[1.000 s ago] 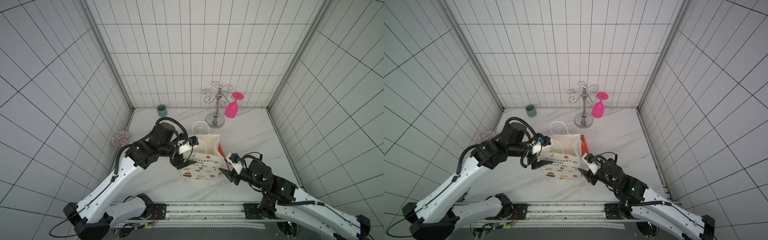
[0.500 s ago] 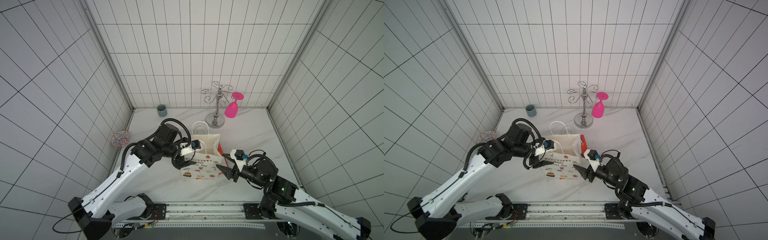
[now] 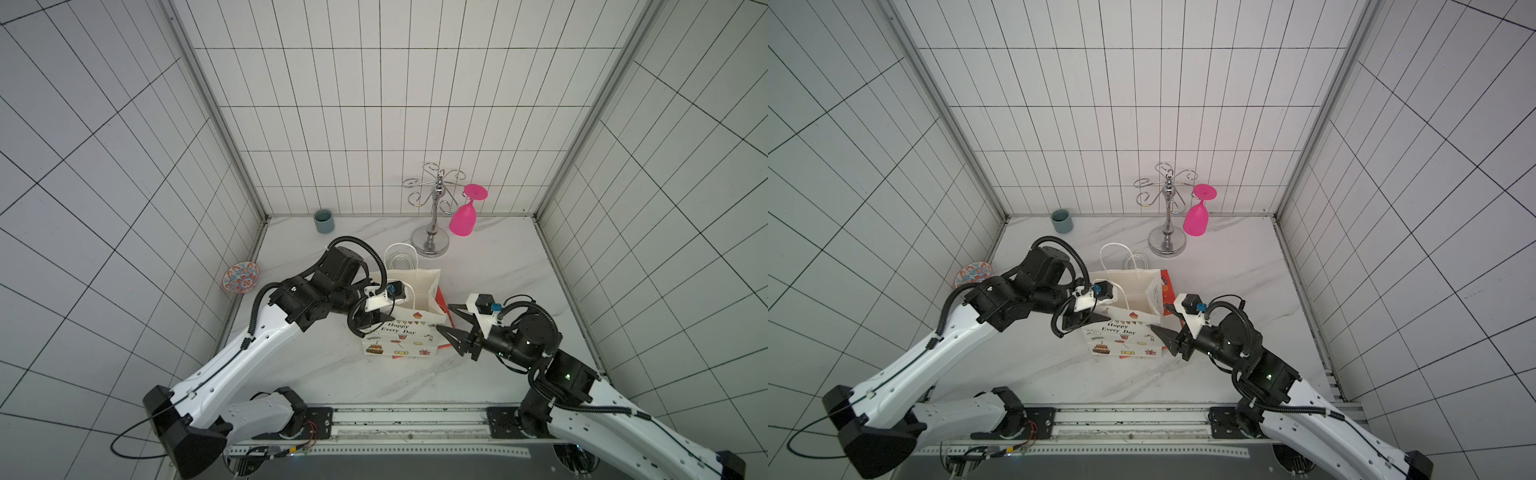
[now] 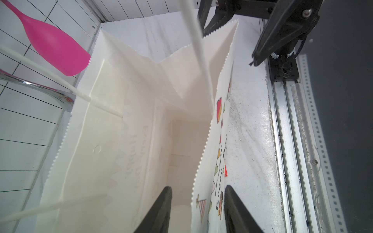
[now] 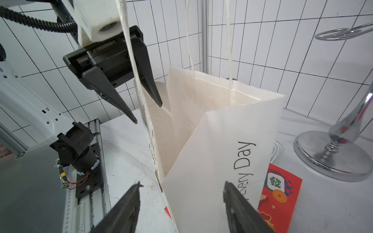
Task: Put away the paper bag
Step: Press the paper bag.
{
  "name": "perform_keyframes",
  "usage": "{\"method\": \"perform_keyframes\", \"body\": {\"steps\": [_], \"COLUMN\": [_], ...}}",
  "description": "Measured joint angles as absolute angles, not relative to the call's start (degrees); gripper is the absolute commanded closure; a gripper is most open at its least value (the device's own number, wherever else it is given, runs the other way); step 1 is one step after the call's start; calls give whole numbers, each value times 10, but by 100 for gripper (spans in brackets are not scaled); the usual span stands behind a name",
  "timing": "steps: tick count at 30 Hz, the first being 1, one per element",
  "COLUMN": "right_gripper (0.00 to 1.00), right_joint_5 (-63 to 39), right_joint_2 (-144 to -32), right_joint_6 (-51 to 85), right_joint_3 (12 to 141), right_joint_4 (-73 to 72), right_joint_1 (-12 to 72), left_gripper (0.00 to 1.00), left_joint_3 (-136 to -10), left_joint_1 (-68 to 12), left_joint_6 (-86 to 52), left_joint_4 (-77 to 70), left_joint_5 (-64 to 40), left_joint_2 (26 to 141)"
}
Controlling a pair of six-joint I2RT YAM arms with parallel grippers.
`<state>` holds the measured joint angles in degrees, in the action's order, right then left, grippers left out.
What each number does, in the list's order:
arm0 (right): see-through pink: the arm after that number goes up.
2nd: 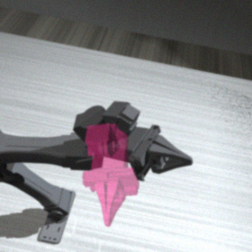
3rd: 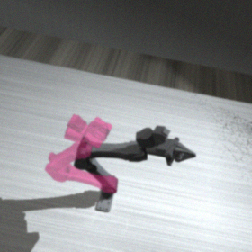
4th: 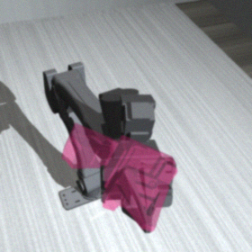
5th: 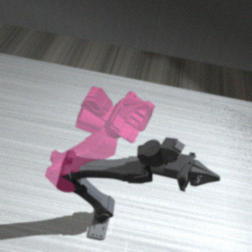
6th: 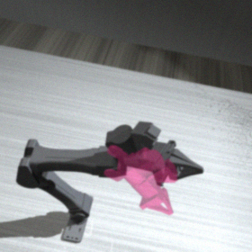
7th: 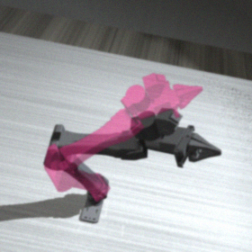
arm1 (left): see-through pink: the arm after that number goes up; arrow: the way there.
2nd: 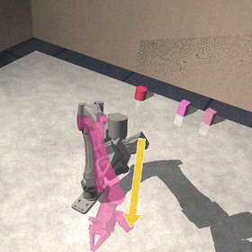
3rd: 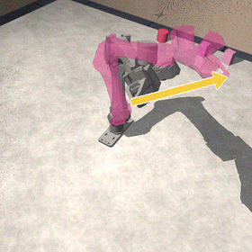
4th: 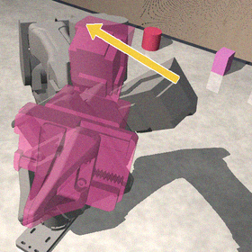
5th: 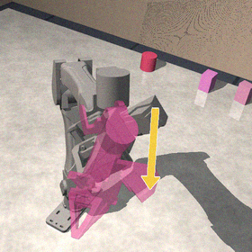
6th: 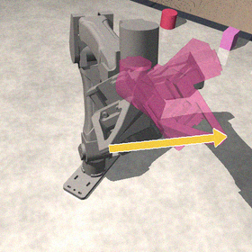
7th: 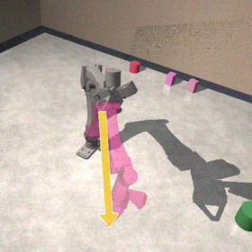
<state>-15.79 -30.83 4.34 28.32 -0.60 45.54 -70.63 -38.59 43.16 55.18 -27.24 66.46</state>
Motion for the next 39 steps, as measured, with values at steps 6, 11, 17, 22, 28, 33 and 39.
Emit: {"method": "perform_keyframes", "body": {"steps": [6,11,17,22,28,33,39], "right_gripper": [31,29,28,28,28,28,28], "right_joint_5": [-264,-341,-391,-423,-435,-404,-344], "right_joint_2": [-330,-401,-476,-506,-498,-401,-347], "right_joint_6": [56,59,58,62,59,32,57], "right_joint_3": [283,284,284,284,284,285,284], "right_joint_4": [-21,-55,-95,-139,-142,-65,3], "right_joint_1": [403,394,394,394,383,351,347], "left_gripper": [67,71,73,76,78,80,85], "left_joint_3": [-706,-707,-707,-707,-707,-707,-707], "left_joint_1": [-388,-392,-394,-394,-395,-397,-397], "left_joint_6": [432,431,431,431,431,429,426], "left_joint_4": [552,551,551,551,551,549,546], "left_joint_5": [-272,-272,-272,-272,-268,-259,-247], "left_joint_2": [666,674,676,677,678,677,672]}}
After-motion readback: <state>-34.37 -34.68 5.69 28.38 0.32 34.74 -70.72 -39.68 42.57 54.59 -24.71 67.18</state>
